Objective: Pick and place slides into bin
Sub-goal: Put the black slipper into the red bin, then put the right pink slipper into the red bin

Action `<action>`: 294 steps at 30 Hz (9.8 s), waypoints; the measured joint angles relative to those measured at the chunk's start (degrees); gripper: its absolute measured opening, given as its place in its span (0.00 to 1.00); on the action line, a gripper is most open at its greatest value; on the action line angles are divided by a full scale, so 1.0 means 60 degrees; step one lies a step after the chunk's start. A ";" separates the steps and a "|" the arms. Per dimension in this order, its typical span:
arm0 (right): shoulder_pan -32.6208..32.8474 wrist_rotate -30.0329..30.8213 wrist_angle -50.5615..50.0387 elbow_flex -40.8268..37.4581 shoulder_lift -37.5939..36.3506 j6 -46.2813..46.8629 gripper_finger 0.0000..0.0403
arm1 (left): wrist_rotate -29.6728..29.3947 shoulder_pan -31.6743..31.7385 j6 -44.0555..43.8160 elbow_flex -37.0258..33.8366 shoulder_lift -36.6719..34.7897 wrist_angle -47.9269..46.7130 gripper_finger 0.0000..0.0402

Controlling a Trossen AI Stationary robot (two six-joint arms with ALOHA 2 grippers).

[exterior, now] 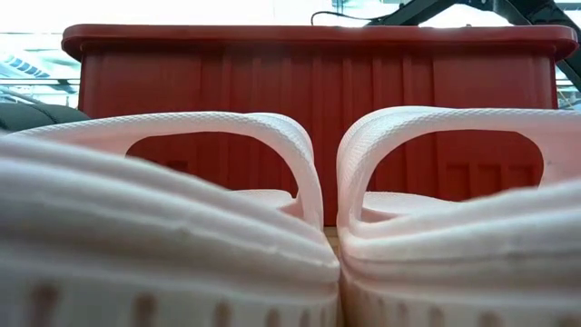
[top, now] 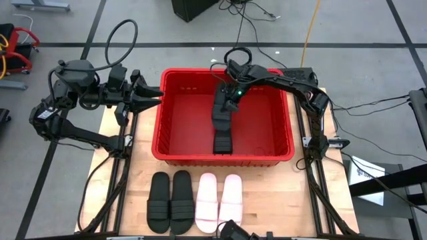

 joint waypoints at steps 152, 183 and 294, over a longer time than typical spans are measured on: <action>0.9389 0.7058 0.5326 -0.0610 -0.5821 0.3900 0.41 | -0.1092 -0.3723 0.0409 -0.0004 0.1502 0.1193 0.38; 1.1042 0.7464 0.8426 -0.7469 -0.5810 0.9451 0.41 | -0.1158 -0.4135 0.0861 -0.0004 0.1423 0.1282 0.38; 0.9014 -0.1770 1.3055 -0.6445 -0.1819 1.2247 0.02 | -0.1173 -0.4146 0.1632 -0.0004 0.0546 0.0321 0.38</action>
